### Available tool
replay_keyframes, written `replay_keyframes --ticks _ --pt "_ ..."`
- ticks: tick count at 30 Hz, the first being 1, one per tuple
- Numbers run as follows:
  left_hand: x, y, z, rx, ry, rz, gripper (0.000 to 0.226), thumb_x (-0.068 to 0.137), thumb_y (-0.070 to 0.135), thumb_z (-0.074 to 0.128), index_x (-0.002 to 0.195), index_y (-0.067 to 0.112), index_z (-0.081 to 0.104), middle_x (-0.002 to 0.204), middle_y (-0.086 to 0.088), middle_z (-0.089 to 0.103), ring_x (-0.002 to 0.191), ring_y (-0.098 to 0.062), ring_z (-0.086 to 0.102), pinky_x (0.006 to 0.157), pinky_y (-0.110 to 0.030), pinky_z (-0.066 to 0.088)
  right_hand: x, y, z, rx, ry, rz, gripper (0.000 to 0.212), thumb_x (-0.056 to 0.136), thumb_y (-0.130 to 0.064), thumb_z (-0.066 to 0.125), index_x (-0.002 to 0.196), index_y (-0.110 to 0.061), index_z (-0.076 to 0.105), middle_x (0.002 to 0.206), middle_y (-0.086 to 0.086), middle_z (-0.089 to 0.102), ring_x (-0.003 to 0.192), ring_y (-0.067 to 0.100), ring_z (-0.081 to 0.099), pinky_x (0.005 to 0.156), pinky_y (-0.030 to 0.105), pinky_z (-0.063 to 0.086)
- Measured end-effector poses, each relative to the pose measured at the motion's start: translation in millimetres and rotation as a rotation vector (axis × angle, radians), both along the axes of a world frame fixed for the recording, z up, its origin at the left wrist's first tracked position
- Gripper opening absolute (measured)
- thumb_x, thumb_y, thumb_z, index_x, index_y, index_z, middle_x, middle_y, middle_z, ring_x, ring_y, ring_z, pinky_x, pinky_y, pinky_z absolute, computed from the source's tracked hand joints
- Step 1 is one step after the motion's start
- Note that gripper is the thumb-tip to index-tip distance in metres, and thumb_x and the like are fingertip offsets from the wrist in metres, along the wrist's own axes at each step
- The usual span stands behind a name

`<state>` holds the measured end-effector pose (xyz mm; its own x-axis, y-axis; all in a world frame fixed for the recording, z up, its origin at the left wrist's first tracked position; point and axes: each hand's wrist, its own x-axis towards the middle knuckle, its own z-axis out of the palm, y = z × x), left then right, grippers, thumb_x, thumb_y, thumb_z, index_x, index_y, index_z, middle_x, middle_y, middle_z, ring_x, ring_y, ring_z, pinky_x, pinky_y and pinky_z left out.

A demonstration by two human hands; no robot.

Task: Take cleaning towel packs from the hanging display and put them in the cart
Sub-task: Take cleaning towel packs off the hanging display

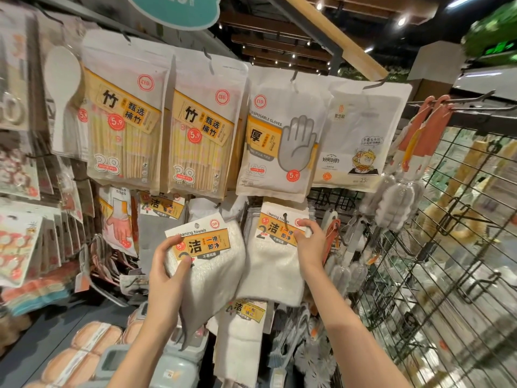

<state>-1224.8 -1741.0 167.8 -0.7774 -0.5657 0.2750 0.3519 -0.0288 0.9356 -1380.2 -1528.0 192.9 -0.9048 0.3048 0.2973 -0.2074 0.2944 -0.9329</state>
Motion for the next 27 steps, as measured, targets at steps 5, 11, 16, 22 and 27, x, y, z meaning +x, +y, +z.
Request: replay_keyframes --ticks 5,11,16,22,27 --pt "1.0 0.4 3.0 -0.038 0.001 0.003 0.039 0.090 0.001 0.057 0.117 0.028 0.054 0.121 0.008 0.057 0.109 -0.008 0.056 0.101 -0.041 0.043 7.7 0.9 0.7 0.060 -0.011 0.014 0.027 0.085 0.000 0.063 0.107 -0.014 0.065 0.118 0.004 0.043 0.108 0.011 0.043 0.092 0.009 0.027" --pt "6.2 6.0 6.4 -0.039 0.014 -0.018 0.040 0.089 -0.001 0.056 0.118 0.026 0.053 0.118 0.010 0.057 0.110 -0.016 0.057 0.098 -0.040 0.045 18.6 3.2 6.0 0.144 -0.096 0.059 0.031 0.086 -0.015 0.066 0.116 -0.021 0.061 0.131 0.005 0.029 0.128 0.022 0.026 0.110 0.031 0.022" --pt "13.1 7.5 7.6 -0.004 0.019 -0.081 0.041 0.089 0.001 0.058 0.118 0.030 0.054 0.120 0.005 0.059 0.110 -0.018 0.059 0.099 -0.050 0.044 34.4 9.9 11.2 0.261 -0.095 0.012 0.027 0.085 -0.023 0.066 0.112 -0.022 0.064 0.140 0.006 0.020 0.133 0.025 0.014 0.102 0.026 0.019" --pt "19.0 15.3 13.6 -0.010 0.030 -0.179 0.040 0.087 0.010 0.064 0.119 0.032 0.053 0.123 0.002 0.059 0.111 -0.020 0.060 0.097 -0.047 0.047 69.2 0.6 23.4 0.135 -0.005 0.247 0.015 0.089 -0.018 0.062 0.104 -0.018 0.063 0.127 0.002 0.040 0.116 0.008 0.032 0.074 -0.007 0.022" --pt "16.7 28.2 14.6 -0.059 0.018 -0.217 0.039 0.089 0.008 0.060 0.119 0.032 0.053 0.126 0.010 0.056 0.112 -0.013 0.058 0.096 -0.042 0.048 87.2 -10.6 29.4 0.127 -0.005 0.542 0.047 0.088 -0.020 0.064 0.130 -0.032 0.044 0.133 -0.012 0.043 0.118 -0.001 0.042 0.084 0.006 0.036"
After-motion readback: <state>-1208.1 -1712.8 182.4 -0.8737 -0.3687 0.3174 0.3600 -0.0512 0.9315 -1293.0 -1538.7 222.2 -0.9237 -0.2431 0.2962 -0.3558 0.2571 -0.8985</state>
